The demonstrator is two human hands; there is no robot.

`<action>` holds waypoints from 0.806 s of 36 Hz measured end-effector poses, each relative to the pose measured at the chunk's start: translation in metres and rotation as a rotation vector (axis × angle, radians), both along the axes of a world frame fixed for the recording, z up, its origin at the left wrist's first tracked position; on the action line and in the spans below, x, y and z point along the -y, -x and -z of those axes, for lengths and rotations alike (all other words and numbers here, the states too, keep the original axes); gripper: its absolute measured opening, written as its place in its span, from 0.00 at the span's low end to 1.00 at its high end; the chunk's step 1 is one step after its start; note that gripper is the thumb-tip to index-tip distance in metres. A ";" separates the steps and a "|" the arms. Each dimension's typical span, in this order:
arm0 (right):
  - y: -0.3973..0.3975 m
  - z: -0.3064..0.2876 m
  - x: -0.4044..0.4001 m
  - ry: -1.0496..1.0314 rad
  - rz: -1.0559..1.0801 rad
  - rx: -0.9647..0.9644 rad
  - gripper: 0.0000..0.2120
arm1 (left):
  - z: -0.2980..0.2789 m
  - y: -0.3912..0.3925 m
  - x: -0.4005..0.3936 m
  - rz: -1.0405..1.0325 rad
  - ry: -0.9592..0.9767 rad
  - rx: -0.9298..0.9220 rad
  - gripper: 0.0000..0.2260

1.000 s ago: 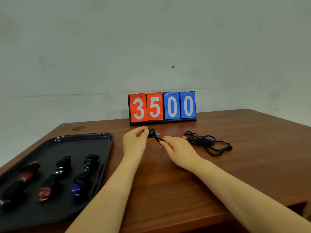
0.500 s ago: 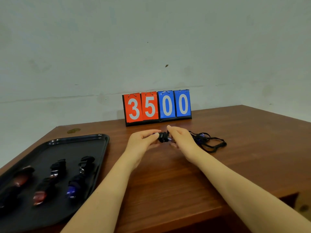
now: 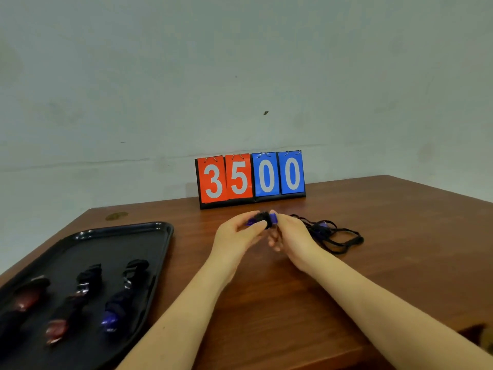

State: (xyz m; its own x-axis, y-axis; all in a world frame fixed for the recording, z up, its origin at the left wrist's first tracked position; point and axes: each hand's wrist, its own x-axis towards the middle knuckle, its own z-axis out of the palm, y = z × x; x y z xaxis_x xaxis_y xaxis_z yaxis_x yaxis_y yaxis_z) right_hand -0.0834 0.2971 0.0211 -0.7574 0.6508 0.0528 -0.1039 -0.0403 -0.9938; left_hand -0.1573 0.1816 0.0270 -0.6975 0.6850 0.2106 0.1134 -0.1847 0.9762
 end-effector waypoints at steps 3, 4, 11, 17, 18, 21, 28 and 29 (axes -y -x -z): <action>0.002 0.002 0.001 -0.025 0.000 0.022 0.13 | 0.003 0.001 -0.003 -0.102 0.103 -0.196 0.16; 0.001 0.002 0.002 -0.039 -0.008 0.018 0.13 | 0.003 0.001 -0.003 -0.099 0.084 -0.185 0.14; -0.004 0.000 0.015 -0.443 -0.046 0.081 0.14 | 0.002 0.001 -0.002 -0.024 -0.041 -0.059 0.09; -0.005 0.006 0.015 -0.832 0.027 0.077 0.12 | 0.005 0.007 -0.002 -0.091 0.017 -0.087 0.09; -0.005 0.007 0.015 -0.904 0.036 0.086 0.10 | 0.006 0.009 -0.003 -0.115 0.043 -0.105 0.09; -0.003 0.008 0.014 -1.096 0.055 0.105 0.07 | 0.006 0.013 -0.003 -0.163 0.079 -0.138 0.08; -0.003 0.010 0.015 -1.278 0.199 0.099 0.10 | 0.005 0.016 -0.005 -0.227 0.161 -0.259 0.09; -0.003 0.010 0.016 -1.276 0.216 0.100 0.10 | 0.005 0.016 -0.005 -0.238 0.168 -0.272 0.08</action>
State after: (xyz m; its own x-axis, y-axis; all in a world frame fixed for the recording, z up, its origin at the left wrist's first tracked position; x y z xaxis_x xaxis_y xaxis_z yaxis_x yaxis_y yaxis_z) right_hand -0.0807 0.2816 0.0112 -0.6809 0.2919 0.6717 0.0869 0.9429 -0.3216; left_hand -0.1733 0.1865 0.0223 -0.7746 0.5520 0.3087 0.3928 0.0374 0.9189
